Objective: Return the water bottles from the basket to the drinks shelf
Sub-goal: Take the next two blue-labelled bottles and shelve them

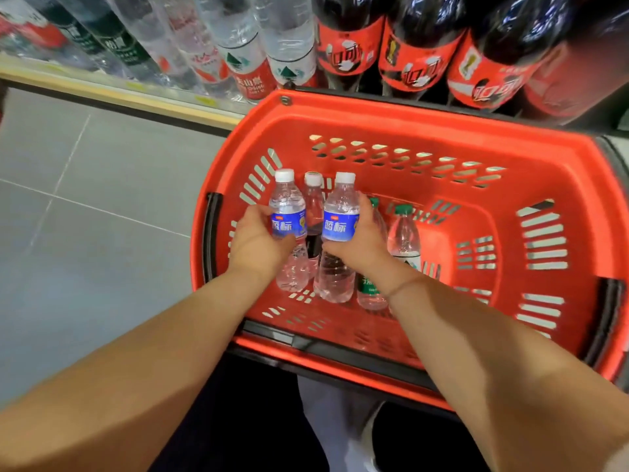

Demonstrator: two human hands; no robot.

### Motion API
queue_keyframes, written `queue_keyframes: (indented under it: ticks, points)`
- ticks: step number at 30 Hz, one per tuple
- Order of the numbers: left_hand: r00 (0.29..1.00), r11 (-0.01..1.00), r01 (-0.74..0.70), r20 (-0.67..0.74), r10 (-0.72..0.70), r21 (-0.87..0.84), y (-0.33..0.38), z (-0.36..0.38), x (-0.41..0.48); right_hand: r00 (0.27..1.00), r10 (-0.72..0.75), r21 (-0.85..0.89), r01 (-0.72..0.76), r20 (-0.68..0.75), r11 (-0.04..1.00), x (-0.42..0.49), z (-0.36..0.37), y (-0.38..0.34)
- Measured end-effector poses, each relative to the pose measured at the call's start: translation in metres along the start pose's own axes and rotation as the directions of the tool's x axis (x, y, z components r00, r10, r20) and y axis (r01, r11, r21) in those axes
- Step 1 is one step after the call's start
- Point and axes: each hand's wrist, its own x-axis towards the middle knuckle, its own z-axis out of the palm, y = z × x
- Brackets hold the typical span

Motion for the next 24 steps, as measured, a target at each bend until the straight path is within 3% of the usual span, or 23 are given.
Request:
queue_keyframes:
  ticks: [4,7,11,15,24]
  points:
    - [0.996,0.995,0.090,0.016,-0.089,-0.051,0.008,0.018,0.011,0.994,-0.111,0.009,0.111,0.001,0.994,-0.014,-0.034,-0.015]
    - [0.977,0.977,0.213,0.019,-0.213,-0.007,0.008,0.033,0.025,0.995,-0.095,0.046,0.095,-0.012,0.994,-0.024,-0.049,-0.019]
    - [0.970,0.968,0.243,0.013,-0.244,0.054,0.002,0.047,0.033,0.996,-0.087,0.128,0.090,-0.026,0.988,-0.027,-0.053,-0.017]
    - [0.979,0.978,0.189,0.065,-0.194,0.087,-0.004,0.050,0.038,0.996,-0.091,0.129,0.091,-0.010,0.987,-0.027,-0.051,-0.013]
    - [0.984,0.964,-0.124,0.098,0.151,-0.237,0.028,0.013,0.011,0.997,-0.067,0.103,0.070,-0.028,0.992,-0.043,-0.065,-0.047]
